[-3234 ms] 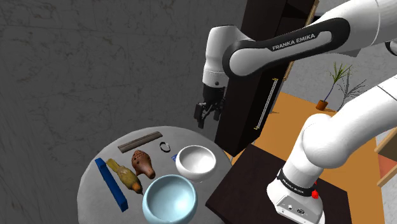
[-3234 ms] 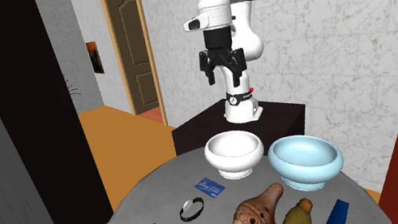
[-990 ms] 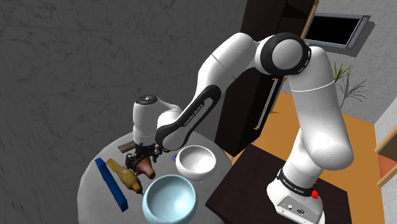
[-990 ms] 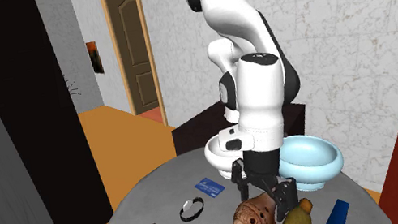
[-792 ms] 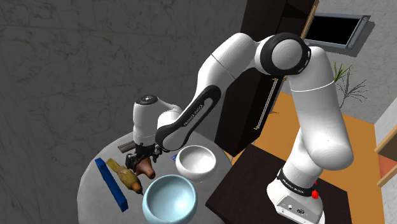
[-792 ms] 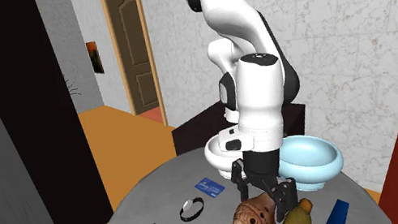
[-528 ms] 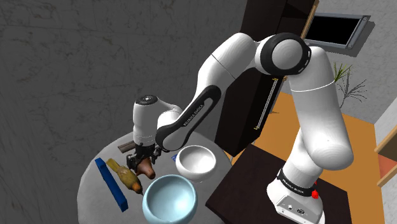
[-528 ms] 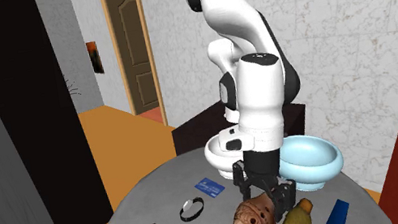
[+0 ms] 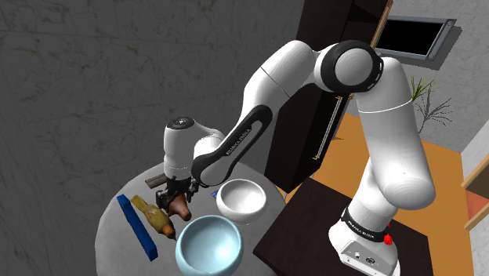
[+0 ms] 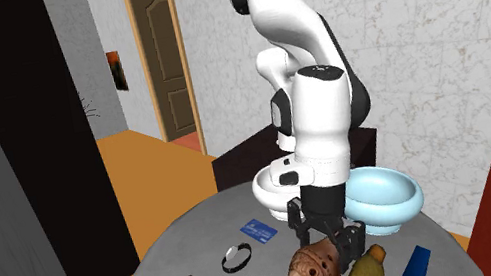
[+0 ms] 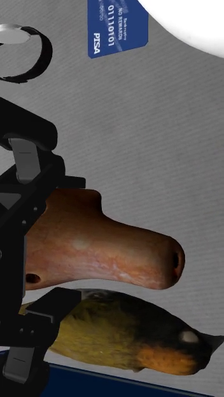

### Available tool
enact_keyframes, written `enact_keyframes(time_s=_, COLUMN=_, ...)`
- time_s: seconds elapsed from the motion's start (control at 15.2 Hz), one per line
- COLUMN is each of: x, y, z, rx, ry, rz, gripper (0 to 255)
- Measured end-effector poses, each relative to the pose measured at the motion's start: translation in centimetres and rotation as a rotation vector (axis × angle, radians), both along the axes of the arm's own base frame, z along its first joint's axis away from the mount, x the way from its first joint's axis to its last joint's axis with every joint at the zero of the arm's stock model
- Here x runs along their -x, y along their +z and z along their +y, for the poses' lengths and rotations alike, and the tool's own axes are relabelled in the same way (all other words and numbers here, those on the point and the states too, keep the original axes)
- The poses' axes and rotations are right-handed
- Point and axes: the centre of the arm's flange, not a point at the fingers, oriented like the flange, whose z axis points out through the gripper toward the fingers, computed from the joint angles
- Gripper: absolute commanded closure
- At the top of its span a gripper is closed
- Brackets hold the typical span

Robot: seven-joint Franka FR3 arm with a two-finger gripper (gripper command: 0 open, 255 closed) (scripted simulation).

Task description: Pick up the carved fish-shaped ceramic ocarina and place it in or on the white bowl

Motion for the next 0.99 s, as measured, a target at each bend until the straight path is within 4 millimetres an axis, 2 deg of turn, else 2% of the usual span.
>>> enact_keyframes(time_s=0.26, x=-0.1, y=1.3, z=0.0, rx=0.001, ry=-0.001, rz=0.002, gripper=255)
enact_keyframes(time_s=0.99, x=0.0, y=7.2, z=-0.1, rx=0.001, ry=-0.001, rz=0.002, gripper=255)
